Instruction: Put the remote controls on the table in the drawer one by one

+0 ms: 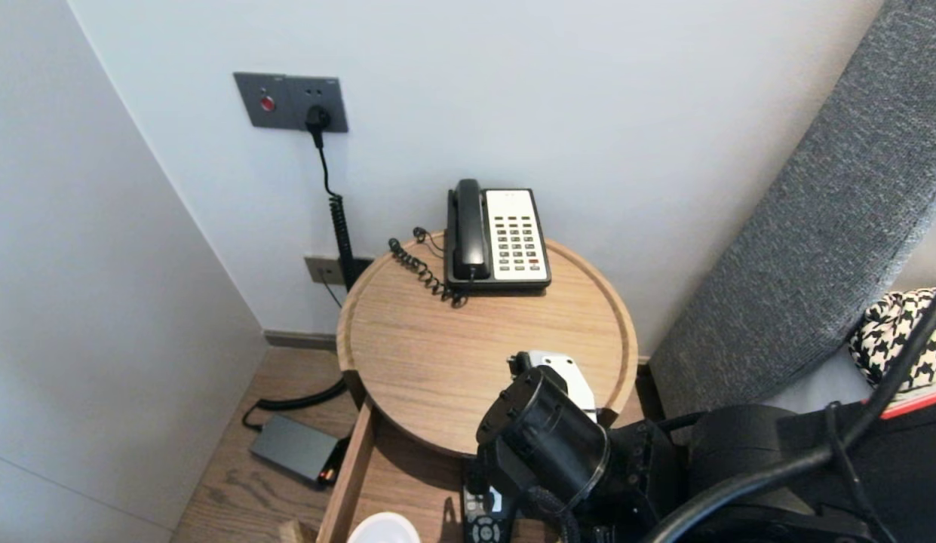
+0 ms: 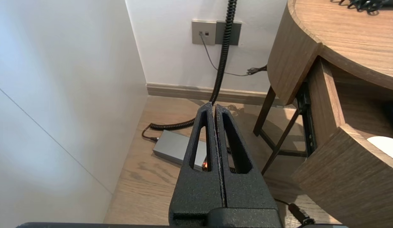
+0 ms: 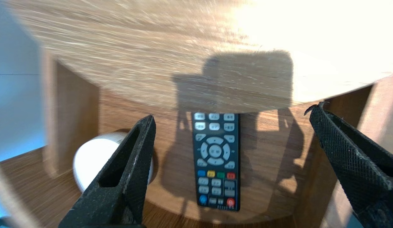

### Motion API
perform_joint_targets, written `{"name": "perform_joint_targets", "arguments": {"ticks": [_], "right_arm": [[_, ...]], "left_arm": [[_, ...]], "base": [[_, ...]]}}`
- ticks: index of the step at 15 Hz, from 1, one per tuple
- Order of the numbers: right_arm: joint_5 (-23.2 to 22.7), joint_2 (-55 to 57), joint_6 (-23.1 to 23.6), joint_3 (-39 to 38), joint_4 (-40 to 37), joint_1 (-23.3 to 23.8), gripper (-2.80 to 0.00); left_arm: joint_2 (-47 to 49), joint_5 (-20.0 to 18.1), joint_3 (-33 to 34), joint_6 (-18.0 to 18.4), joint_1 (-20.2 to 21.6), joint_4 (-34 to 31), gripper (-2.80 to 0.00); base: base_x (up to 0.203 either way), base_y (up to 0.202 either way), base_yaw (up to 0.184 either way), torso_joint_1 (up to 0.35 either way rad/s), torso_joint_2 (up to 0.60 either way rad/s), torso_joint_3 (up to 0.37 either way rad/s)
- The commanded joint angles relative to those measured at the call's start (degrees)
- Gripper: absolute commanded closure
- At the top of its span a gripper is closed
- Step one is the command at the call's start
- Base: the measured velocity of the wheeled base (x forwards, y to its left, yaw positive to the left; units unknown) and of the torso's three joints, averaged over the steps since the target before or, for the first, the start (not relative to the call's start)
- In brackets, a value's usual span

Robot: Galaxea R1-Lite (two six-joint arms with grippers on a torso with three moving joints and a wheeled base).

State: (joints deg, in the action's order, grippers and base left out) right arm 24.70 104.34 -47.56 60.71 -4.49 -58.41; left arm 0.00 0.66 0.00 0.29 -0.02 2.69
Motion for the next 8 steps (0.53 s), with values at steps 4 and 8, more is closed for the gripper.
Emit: {"name": "perform_joint_targets", "arguments": {"ticks": [4,8], "right_arm": [[0.2,-10.6,4.4,-0.5,0.5,4.6,-2.80],[-0.1,-13.9,8.1,-0.3,0.5,9.6,0.00]], "left_arm": [[-0.1,0.0,0.5,0.0,0.0,0.0,0.00],[-0.1,0.0,0.5,0.0,0.0,0.0,0.00]], "base": [[0.000,0.000,0.000,0.000,0.00,0.000],[0.000,0.000,0.000,0.000,0.00,0.000]]}}
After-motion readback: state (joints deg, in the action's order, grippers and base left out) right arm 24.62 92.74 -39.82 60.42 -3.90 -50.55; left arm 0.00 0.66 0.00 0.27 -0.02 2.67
